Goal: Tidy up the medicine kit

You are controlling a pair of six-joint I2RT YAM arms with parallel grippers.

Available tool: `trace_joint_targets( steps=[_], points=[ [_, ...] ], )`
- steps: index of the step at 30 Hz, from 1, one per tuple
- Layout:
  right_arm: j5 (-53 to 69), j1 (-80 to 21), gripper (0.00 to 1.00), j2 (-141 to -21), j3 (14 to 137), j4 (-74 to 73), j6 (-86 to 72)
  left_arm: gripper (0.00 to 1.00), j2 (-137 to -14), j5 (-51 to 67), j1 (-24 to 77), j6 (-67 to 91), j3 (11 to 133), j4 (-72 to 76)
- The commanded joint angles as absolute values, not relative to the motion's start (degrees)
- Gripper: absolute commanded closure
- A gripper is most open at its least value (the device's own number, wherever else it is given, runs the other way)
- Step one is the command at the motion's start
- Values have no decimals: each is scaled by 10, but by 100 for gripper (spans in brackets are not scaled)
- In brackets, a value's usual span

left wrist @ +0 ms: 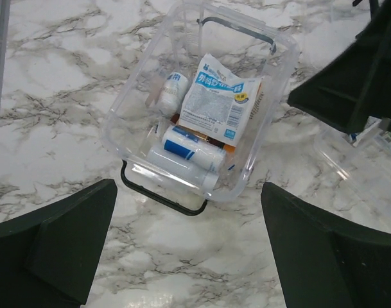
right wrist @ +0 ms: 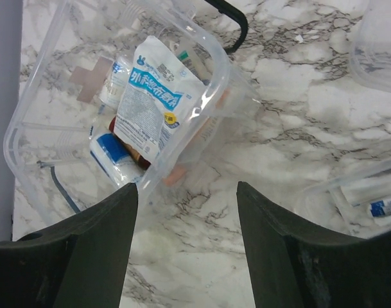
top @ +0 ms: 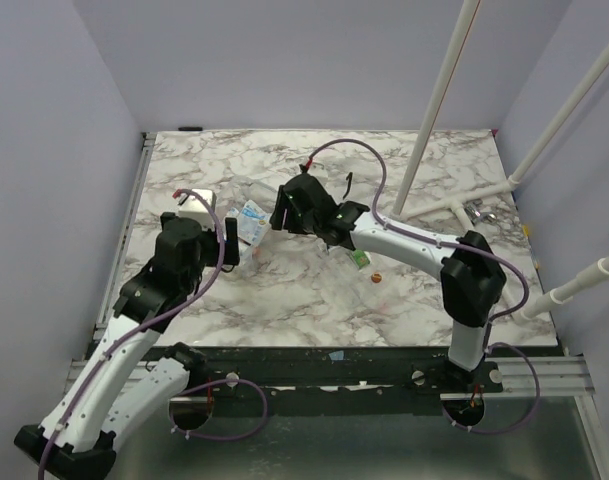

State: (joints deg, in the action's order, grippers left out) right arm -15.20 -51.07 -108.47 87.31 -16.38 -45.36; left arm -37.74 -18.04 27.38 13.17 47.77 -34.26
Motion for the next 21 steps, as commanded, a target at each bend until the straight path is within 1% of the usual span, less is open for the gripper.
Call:
trace_joint_targets(
  steps=[1, 4, 7, 9, 15, 21],
  points=[
    [-214, -514, 33, -1006, 827, -172, -417, 2, -460, -187, 254, 82, 533, -343],
    [-246, -514, 33, -957, 772, -178, -405, 2, -496, -171, 232, 70, 550, -330],
    [-250, -514, 32, -907, 720, -175, -388, 2, -538, -152, 201, 57, 564, -320],
    [-250, -514, 33, -876, 686, -175, -384, 6, -569, -118, 179, 41, 574, -314],
    [-213, -515, 33, -797, 611, -170, -362, 7, -662, -49, 116, 25, 622, -299],
    [-179, -515, 33, -744, 547, -174, -345, 10, -760, -13, 65, 27, 673, -300]
  ],
)
